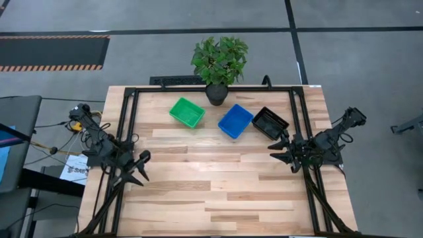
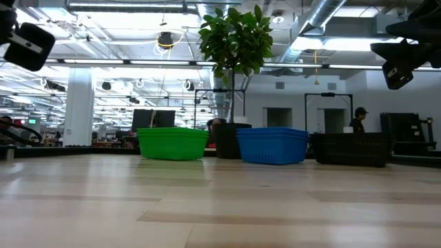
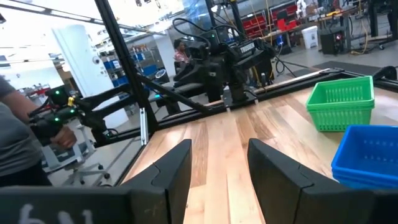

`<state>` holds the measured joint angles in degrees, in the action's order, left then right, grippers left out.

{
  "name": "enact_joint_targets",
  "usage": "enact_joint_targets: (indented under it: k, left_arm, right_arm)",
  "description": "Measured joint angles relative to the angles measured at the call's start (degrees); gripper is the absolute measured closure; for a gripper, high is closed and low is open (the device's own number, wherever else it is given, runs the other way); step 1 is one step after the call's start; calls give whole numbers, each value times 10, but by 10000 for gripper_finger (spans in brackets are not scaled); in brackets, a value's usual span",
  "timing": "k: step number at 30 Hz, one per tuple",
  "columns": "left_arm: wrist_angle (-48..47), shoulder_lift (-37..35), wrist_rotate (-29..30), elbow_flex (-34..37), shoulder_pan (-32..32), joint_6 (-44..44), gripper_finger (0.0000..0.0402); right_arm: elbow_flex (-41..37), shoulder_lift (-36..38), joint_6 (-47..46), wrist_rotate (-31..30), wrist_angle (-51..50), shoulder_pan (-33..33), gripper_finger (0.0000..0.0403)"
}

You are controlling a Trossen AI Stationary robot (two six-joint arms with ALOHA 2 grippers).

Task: Stack baskets by color
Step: Return to Home Position

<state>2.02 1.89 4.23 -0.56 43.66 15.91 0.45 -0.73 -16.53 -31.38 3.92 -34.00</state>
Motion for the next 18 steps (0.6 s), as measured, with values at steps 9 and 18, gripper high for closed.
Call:
enact_joint_targets:
  k: [9, 18]
  left_arm:
    - [-5, 13, -21, 1, -46, -59, 285]
    - [-6, 48, -36, 1, -156, -118, 285]
  right_arm:
    - [0, 0, -1, 0, 0, 0, 226]
    - [0, 0, -1, 0, 0, 0, 223]
